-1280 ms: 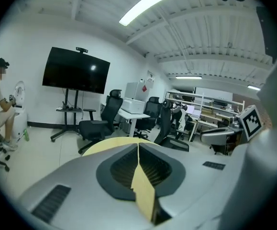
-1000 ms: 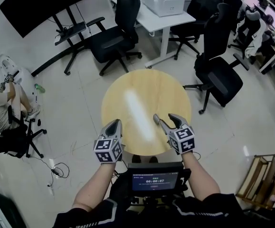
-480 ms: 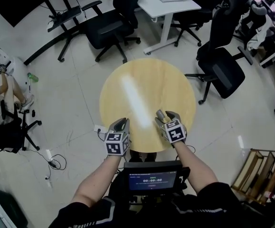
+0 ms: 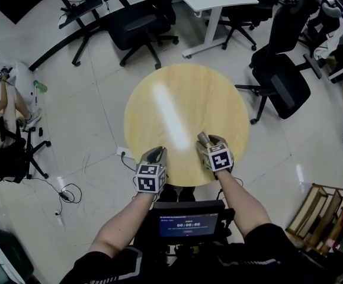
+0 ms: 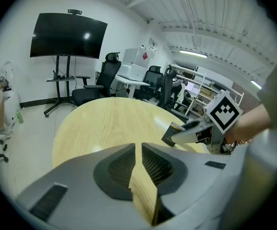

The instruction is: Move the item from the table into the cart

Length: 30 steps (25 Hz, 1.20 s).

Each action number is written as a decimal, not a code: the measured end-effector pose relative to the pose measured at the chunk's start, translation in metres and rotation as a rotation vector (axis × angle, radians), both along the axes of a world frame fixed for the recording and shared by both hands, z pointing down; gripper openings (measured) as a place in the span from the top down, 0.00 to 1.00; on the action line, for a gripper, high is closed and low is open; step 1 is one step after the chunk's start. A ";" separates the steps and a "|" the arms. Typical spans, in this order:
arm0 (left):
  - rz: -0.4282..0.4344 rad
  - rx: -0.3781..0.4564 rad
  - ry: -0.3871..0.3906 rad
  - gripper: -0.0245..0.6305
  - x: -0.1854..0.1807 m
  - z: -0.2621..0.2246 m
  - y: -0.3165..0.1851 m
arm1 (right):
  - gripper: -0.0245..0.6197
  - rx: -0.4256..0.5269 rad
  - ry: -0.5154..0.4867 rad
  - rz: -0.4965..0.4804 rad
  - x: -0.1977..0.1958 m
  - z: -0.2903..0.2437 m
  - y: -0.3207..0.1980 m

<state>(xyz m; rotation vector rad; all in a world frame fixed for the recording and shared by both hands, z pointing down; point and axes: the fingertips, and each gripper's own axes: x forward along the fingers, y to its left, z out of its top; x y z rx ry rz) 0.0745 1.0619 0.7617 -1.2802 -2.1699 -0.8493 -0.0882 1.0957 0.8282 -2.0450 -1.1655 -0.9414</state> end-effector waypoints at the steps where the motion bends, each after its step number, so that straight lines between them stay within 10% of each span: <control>1: -0.004 0.004 -0.002 0.88 0.001 0.003 0.000 | 0.62 -0.002 -0.001 -0.001 0.001 0.002 0.001; 6: -0.013 0.016 -0.020 0.88 -0.003 0.010 -0.007 | 0.82 -0.045 -0.003 -0.014 0.006 -0.004 0.003; 15: 0.005 -0.064 0.018 0.95 -0.001 -0.024 0.000 | 0.84 -0.124 0.024 0.007 0.007 -0.039 0.001; 30: 0.160 -0.417 -0.125 0.96 -0.007 -0.224 0.002 | 0.84 -0.491 0.224 0.225 -0.019 -0.288 -0.054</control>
